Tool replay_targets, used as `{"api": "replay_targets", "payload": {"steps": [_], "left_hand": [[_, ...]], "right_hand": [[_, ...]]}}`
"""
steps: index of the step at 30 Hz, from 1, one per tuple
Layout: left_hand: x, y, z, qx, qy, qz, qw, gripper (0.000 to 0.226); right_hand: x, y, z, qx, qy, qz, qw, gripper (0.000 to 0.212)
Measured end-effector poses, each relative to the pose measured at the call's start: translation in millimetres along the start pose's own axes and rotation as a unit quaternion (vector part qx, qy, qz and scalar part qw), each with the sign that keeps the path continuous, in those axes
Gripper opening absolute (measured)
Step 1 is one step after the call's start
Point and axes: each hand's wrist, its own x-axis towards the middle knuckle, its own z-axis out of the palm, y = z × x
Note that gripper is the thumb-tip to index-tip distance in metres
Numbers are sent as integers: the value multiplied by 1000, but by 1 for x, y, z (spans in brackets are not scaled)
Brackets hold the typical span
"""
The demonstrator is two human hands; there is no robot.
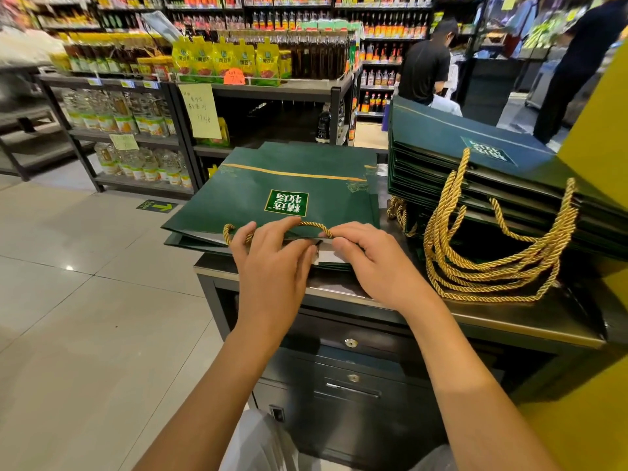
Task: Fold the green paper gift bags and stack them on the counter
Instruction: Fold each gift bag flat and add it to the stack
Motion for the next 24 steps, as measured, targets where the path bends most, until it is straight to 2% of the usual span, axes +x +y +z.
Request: {"api": "replay_targets", "payload": {"steps": [6,11,15,18,21,24], "left_hand": [[3,8,5,10,3,-34,999,10],[4,9,5,10,4,-15,1000,5],[0,3,-5,-12,-34,4,999,2],[-4,-2,-14,-46,-78,14,996,11],[-8,-8,-22,-86,-113,8,990,4],[-12,-12,-27,-139,-137,-7,981,9]], "right_hand": [[-1,1,-2,23,5,17,1000,27],[-1,1,-4,42,0,26,999,26],[-2,1,-3,26,-3,20,999,27],[-2,0,-3,18,-9,19,1000,26],[-2,-2,-4,22,-18,26,999,25],[-2,-3,-5,42,-18,42,998,23]]}}
